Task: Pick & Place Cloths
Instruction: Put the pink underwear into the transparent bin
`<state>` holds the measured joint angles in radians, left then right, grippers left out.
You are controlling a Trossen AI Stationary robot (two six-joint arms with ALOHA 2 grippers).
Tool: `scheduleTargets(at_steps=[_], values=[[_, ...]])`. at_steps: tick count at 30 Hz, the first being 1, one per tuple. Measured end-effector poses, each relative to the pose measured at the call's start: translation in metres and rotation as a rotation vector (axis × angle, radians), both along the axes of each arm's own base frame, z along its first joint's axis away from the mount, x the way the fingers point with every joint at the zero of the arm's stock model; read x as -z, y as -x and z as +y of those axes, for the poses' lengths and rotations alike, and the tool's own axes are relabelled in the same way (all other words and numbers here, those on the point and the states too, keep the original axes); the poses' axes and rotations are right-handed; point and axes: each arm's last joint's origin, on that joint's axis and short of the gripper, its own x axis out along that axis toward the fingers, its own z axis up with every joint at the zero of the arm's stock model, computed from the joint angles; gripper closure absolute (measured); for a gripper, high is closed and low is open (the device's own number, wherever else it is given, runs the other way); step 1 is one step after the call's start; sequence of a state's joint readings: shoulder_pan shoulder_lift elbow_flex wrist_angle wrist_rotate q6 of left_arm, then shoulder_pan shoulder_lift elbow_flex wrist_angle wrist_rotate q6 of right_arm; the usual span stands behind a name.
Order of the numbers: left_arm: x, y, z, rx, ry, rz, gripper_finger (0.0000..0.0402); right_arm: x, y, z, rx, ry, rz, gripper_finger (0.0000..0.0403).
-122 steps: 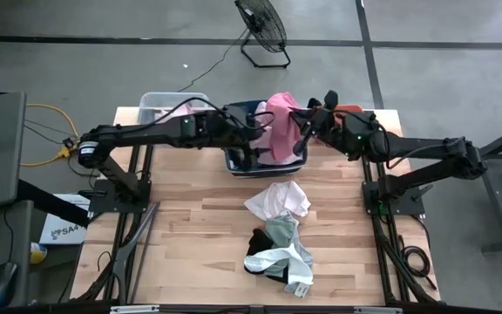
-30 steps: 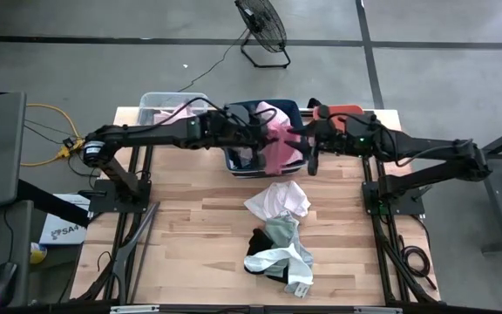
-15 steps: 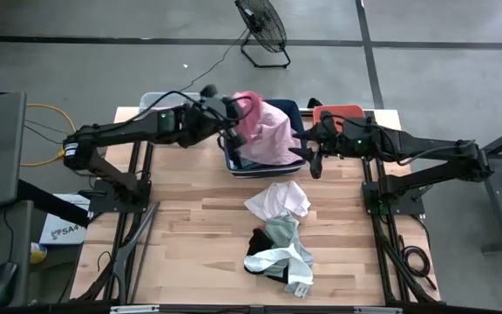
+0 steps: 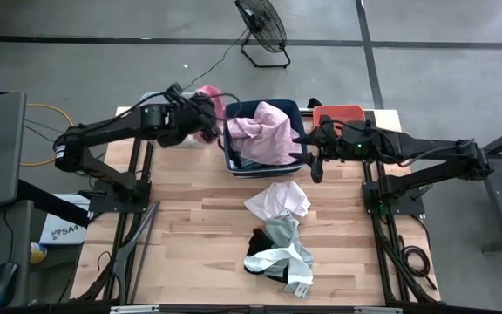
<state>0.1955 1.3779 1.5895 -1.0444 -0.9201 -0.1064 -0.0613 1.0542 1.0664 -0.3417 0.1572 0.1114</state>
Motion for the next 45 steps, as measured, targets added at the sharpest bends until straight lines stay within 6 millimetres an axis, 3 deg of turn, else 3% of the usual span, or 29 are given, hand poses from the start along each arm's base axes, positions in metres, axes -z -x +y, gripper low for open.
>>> scheduleTargets(at_steps=[14, 25, 35, 45], values=[[0.007, 0.030, 0.047, -0.311, -0.059, 0.103, 0.0398, 0.001, 0.000, 0.004, -0.017, 0.002, 0.011, 0.0208], [0.074, 0.050, 0.093, -0.511, 0.013, 0.209, 0.0398, 0.004, 0.001, 0.004, -0.017, -0.003, 0.043, 0.0208], [0.140, 0.058, 0.115, -0.430, 0.239, 0.113, 0.0398, 0.009, 0.001, 0.004, -0.010, -0.021, 0.056, 0.0208], [0.164, 0.079, 0.128, -0.465, 0.506, -0.082, 0.0398, 0.019, -0.001, 0.004, -0.008, -0.025, 0.058, 0.0208]])
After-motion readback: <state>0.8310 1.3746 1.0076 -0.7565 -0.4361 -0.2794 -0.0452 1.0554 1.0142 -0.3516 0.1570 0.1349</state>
